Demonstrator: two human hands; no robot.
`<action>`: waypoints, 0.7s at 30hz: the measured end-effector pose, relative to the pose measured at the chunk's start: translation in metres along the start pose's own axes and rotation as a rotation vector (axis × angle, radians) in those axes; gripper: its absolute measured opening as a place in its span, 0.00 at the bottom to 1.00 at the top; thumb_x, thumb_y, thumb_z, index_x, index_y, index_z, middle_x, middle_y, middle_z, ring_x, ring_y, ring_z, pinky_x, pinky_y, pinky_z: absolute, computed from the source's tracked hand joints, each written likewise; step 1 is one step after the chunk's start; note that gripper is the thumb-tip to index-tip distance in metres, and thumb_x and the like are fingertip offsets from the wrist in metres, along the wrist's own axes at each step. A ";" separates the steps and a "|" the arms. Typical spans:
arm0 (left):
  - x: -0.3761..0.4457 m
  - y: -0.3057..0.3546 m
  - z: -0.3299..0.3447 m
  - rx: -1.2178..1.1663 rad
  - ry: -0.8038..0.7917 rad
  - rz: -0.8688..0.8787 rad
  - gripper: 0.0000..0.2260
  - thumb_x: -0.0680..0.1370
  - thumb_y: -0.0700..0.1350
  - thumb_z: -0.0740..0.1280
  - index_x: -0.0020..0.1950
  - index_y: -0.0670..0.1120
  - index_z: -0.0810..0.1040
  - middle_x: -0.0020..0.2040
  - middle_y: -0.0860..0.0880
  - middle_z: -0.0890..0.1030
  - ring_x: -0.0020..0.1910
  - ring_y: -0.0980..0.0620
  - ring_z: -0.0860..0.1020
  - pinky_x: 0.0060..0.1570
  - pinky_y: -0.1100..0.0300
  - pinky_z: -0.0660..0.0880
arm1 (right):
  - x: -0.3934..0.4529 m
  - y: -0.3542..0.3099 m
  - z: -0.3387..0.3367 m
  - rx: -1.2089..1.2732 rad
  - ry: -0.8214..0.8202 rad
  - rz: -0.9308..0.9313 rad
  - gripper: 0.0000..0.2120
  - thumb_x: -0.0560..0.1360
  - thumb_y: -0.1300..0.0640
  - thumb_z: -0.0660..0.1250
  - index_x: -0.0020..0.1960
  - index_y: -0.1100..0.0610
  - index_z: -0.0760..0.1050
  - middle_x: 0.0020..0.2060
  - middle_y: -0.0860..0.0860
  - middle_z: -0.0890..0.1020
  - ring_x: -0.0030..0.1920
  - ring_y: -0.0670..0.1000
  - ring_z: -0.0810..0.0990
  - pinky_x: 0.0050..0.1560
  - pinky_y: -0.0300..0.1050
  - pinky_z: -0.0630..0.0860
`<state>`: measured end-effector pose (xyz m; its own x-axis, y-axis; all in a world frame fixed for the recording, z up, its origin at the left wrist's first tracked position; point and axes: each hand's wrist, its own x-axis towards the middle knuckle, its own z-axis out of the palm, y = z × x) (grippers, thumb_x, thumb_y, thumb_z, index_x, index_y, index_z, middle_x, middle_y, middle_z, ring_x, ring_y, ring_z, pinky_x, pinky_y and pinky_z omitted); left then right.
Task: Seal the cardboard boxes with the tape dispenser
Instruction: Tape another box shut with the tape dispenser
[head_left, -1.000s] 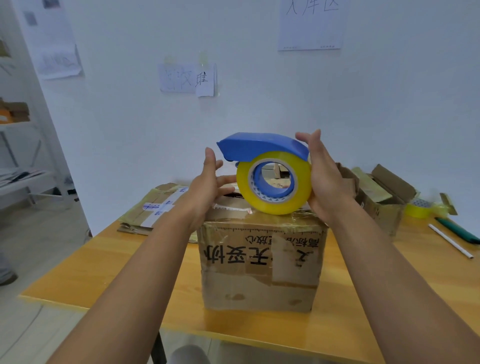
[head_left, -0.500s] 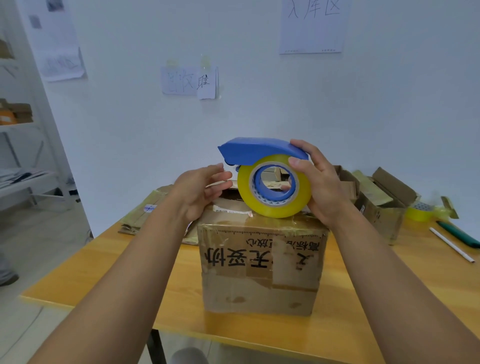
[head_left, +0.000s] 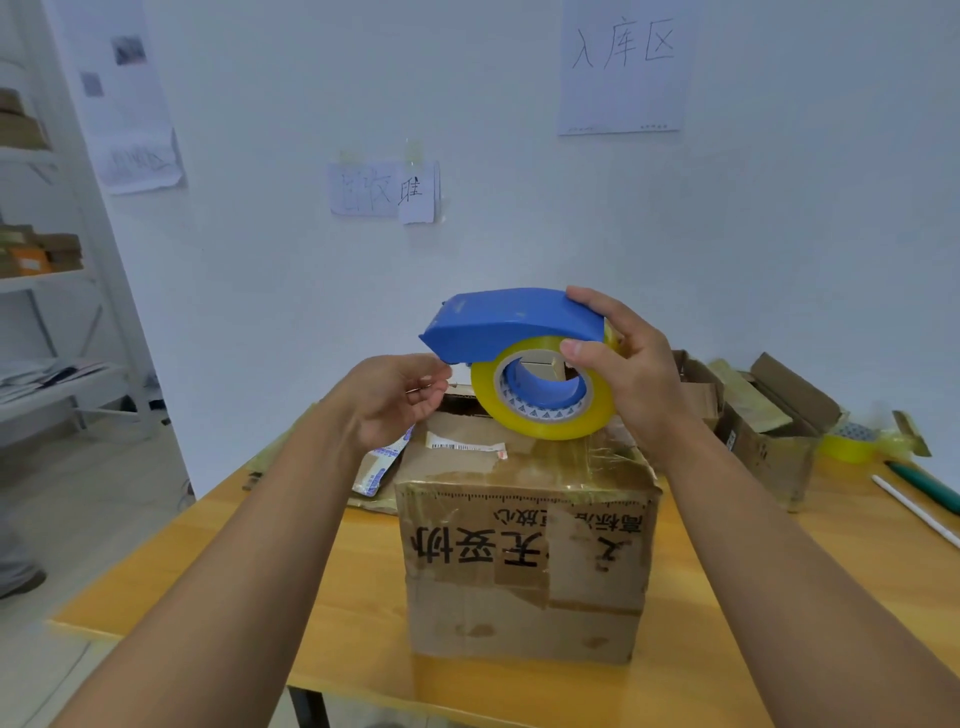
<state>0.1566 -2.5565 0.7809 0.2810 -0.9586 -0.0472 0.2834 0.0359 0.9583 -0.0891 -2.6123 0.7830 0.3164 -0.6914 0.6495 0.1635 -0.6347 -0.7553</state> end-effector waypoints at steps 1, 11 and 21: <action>0.001 0.001 0.000 0.021 -0.008 0.015 0.05 0.77 0.34 0.68 0.51 0.38 0.81 0.40 0.46 0.80 0.36 0.53 0.79 0.35 0.64 0.78 | 0.002 -0.001 0.000 -0.002 0.000 -0.004 0.20 0.70 0.50 0.72 0.61 0.37 0.79 0.57 0.41 0.81 0.56 0.48 0.82 0.54 0.41 0.79; 0.012 -0.014 0.018 0.078 0.005 0.314 0.14 0.78 0.36 0.67 0.63 0.45 0.78 0.50 0.46 0.85 0.51 0.51 0.84 0.55 0.60 0.79 | 0.022 -0.005 -0.001 0.015 0.015 0.000 0.20 0.66 0.44 0.72 0.58 0.36 0.80 0.56 0.41 0.83 0.55 0.50 0.83 0.55 0.47 0.81; 0.017 -0.024 0.001 0.022 0.113 0.243 0.07 0.79 0.34 0.66 0.54 0.42 0.79 0.42 0.45 0.85 0.45 0.49 0.85 0.45 0.63 0.81 | 0.021 0.024 0.000 -0.017 -0.037 0.081 0.23 0.68 0.48 0.72 0.63 0.41 0.79 0.57 0.42 0.82 0.57 0.48 0.82 0.63 0.50 0.78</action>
<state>0.1536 -2.5735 0.7578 0.4396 -0.8848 0.1548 0.1759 0.2538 0.9511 -0.0787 -2.6418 0.7782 0.3627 -0.7277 0.5822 0.1202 -0.5830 -0.8035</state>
